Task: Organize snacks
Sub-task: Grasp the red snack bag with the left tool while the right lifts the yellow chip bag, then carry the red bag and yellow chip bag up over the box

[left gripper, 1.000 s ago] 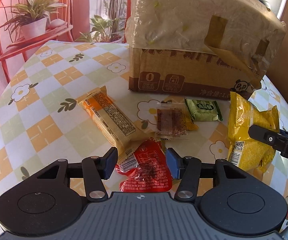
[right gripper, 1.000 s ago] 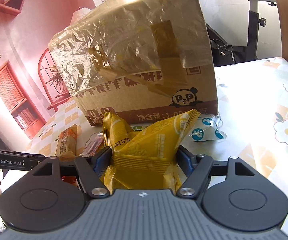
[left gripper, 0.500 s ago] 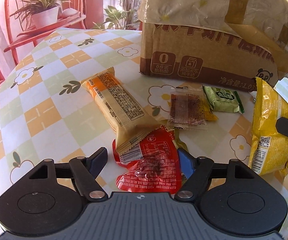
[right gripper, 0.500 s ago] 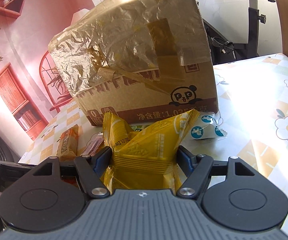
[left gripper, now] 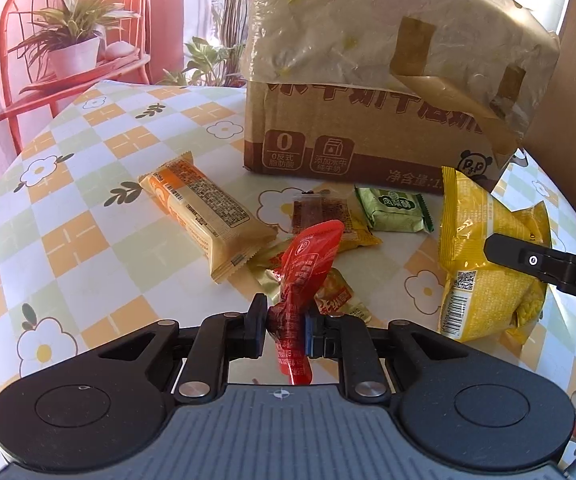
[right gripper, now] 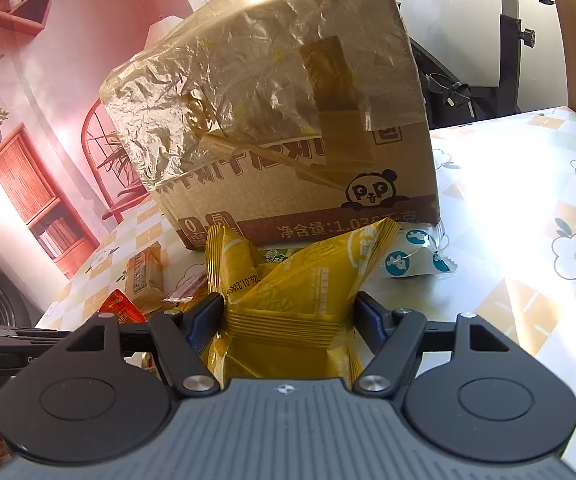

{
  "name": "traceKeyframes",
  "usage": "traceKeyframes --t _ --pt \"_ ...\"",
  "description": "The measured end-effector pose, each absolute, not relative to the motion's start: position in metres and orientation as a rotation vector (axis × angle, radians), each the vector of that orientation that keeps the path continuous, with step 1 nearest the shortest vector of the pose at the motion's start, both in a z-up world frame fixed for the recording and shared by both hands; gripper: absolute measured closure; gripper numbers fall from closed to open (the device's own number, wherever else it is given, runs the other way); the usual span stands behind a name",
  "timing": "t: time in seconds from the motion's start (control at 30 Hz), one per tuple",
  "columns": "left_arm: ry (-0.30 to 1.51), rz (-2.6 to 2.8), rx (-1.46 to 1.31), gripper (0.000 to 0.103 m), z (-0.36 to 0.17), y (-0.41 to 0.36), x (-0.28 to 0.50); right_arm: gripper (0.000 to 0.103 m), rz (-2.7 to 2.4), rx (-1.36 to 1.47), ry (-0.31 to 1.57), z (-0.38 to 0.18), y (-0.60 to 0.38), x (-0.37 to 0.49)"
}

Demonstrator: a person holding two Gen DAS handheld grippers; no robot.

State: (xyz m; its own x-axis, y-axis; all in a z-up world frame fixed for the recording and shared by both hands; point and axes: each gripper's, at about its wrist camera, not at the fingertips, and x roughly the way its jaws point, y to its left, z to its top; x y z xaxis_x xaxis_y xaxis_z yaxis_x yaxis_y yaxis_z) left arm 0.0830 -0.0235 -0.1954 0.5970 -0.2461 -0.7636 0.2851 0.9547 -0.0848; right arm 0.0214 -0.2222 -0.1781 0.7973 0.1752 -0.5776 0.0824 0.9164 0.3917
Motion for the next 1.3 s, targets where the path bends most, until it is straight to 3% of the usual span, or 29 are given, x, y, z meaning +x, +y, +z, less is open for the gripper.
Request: traceKeyframes --t 0.63,1.07,1.3 --pt "0.693 -0.377 0.017 0.084 -0.134 -0.035 0.089 0.031 0.134 0.309 0.566 -0.144 -0.206 0.022" --pt "0.420 -0.436 -0.003 0.084 -0.034 -0.064 0.135 0.031 0.113 0.250 0.241 -0.020 -0.237 0.055" --pt "0.385 -0.432 0.024 0.084 -0.010 -0.104 0.202 0.031 0.033 0.119 0.207 0.015 -0.258 0.122"
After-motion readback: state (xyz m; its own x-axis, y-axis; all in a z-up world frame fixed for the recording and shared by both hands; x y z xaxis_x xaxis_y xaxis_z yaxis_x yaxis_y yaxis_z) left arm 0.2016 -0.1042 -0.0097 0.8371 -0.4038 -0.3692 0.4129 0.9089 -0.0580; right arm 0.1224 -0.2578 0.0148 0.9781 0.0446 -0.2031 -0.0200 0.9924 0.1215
